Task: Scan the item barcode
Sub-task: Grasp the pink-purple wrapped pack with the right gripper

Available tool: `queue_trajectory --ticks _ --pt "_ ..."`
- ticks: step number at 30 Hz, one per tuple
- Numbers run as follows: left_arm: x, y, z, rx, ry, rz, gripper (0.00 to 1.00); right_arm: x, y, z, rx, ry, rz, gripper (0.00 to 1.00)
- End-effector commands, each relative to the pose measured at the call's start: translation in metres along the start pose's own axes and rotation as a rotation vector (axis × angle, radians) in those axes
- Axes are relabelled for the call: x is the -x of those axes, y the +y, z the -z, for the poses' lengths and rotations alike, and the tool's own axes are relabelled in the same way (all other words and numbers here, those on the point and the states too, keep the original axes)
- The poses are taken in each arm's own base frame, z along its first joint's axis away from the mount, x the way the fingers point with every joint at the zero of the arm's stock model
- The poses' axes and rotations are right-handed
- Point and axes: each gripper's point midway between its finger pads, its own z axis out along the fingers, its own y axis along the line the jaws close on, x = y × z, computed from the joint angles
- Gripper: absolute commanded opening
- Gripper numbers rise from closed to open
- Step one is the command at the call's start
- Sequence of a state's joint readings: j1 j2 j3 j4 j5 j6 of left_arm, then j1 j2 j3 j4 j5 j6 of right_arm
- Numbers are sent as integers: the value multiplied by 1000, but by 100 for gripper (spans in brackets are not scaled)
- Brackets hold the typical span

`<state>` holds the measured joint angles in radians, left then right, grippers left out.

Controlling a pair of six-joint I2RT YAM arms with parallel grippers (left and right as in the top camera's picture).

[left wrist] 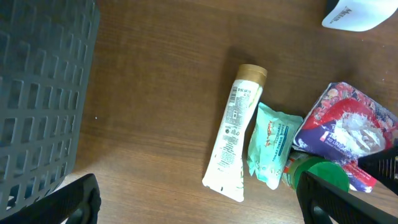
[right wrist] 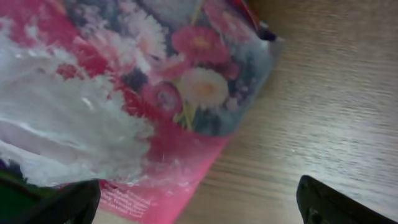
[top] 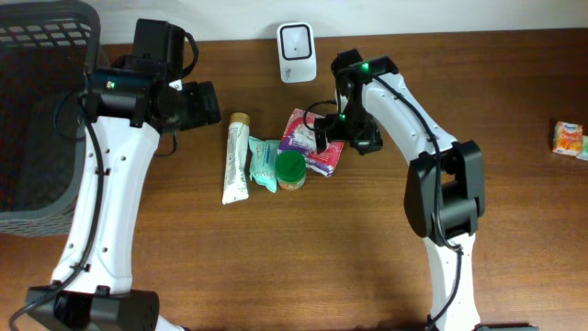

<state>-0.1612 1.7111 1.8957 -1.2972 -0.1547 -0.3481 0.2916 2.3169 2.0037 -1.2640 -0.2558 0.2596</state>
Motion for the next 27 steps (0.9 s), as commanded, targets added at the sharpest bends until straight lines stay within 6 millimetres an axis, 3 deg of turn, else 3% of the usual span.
queue_trajectory --ticks 1,4,7,9,13,15,16,17,18,20,23,25,27 --pt "0 0 0 5 -2 -7 99 13 16 16 283 -15 15 98" --pt "0 0 0 6 -2 -6 99 21 -9 27 332 -35 -11 92" --pt "0 0 0 6 -2 -7 99 17 -15 23 359 -19 0 88" --pt "0 0 0 6 -2 -7 99 9 -12 3 399 6 -2 84" --pt "0 0 0 6 -2 -7 99 5 2 -19 539 6 -8 60" --pt "0 0 0 6 -2 -7 99 3 6 -23 555 7 3 59" --pt "0 0 0 6 -2 -7 99 3 7 -23 555 6 6 50" --pt "0 0 0 6 -3 -7 99 3 7 -23 556 4 7 28" --pt "0 0 0 6 -2 -7 99 6 6 -22 557 -5 6 15" --pt "0 0 0 6 -2 -7 99 13 0 -10 560 -27 -3 4" --pt "1 1 0 6 -3 -6 99 25 -13 27 549 -89 26 4" --pt "0 0 0 6 -2 -6 99 29 -32 59 467 -124 89 4" --pt "0 0 0 6 -2 -6 99 26 -47 73 374 -134 177 4"
